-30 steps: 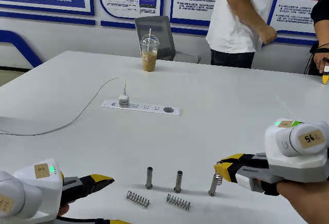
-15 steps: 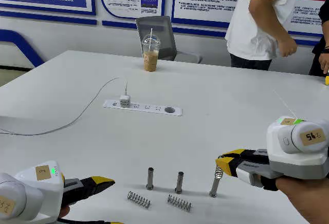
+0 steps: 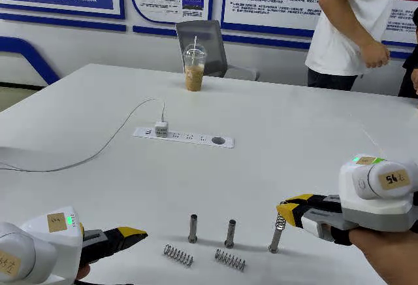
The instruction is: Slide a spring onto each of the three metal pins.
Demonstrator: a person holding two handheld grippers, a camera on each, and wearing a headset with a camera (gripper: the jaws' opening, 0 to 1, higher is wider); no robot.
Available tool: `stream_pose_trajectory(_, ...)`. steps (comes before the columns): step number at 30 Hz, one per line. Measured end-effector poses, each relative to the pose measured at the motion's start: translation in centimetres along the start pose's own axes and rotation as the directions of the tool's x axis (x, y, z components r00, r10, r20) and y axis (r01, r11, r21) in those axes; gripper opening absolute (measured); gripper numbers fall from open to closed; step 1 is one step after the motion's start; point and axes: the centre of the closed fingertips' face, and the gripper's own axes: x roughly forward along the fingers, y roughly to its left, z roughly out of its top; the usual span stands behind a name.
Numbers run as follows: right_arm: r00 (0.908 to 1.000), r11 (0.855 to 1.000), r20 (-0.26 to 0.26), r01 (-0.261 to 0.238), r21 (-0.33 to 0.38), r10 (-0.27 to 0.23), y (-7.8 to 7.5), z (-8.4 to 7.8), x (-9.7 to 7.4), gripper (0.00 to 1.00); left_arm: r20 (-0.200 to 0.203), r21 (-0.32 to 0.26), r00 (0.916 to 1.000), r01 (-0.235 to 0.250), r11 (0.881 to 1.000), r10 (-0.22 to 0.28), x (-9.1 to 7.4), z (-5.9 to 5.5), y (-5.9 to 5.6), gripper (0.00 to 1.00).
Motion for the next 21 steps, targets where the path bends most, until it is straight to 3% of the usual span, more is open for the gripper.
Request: stream_pose_trajectory(21,1.0,1.0,0.0,-0.002,0.023,0.002,-0.2,-1.2,0.6,0.12,-0.009,-0.007,1.0,-0.002,1.0,0.002,0.1,-0.3,0.0,0.64)
